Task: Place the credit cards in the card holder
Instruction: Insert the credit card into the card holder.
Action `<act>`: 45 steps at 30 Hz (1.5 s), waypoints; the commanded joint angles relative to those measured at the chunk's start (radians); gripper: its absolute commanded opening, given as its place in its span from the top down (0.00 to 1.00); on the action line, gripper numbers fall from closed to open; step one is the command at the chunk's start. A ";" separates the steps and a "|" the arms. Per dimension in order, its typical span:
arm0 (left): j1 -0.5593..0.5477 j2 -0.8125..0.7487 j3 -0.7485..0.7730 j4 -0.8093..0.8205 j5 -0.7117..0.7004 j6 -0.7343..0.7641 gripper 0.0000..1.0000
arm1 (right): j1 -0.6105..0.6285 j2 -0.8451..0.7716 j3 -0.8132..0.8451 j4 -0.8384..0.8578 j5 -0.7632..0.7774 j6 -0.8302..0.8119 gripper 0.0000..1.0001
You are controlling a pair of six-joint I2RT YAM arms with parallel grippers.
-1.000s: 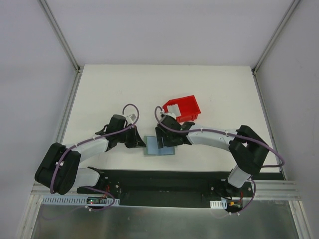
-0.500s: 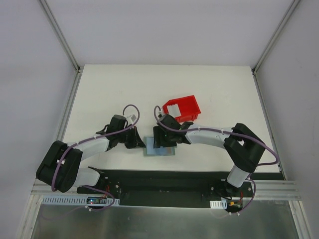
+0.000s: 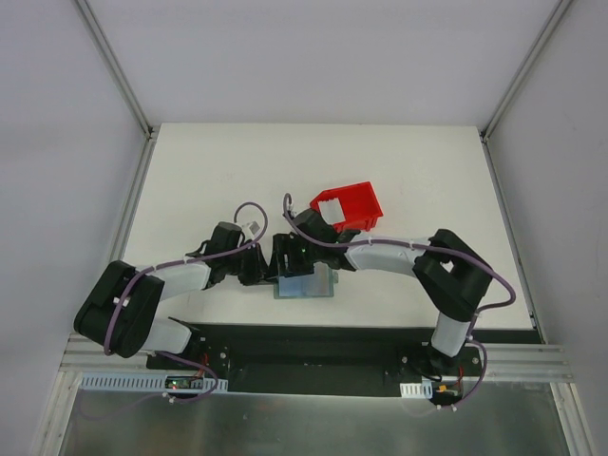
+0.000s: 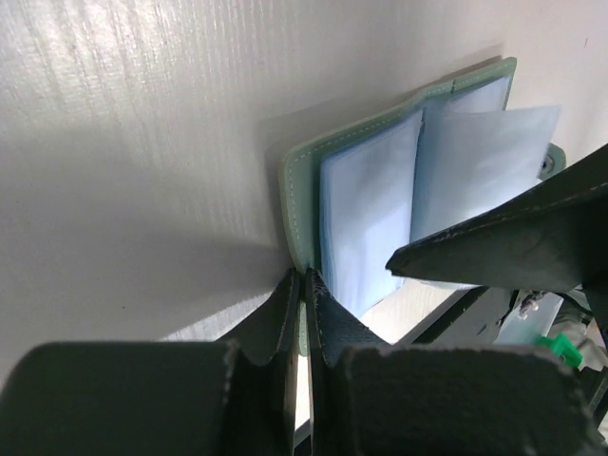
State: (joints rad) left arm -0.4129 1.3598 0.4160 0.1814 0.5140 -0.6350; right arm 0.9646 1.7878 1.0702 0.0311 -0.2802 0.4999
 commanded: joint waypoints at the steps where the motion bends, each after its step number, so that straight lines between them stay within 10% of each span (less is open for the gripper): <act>1: -0.006 0.024 -0.032 0.056 -0.029 -0.008 1.00 | 0.000 -0.046 -0.012 0.076 -0.045 0.005 0.34; 11: -0.006 0.045 -0.043 0.072 -0.035 -0.012 1.00 | -0.033 -0.291 -0.142 -0.227 0.332 -0.002 0.30; 45: -0.006 0.065 -0.051 0.102 -0.012 -0.026 1.00 | -0.059 -0.008 -0.096 0.147 -0.025 0.138 0.30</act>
State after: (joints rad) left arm -0.4129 1.3952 0.3943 0.2863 0.5232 -0.6582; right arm 0.9005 1.7222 0.9127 0.0875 -0.1913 0.6163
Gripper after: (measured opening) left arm 0.006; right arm 0.700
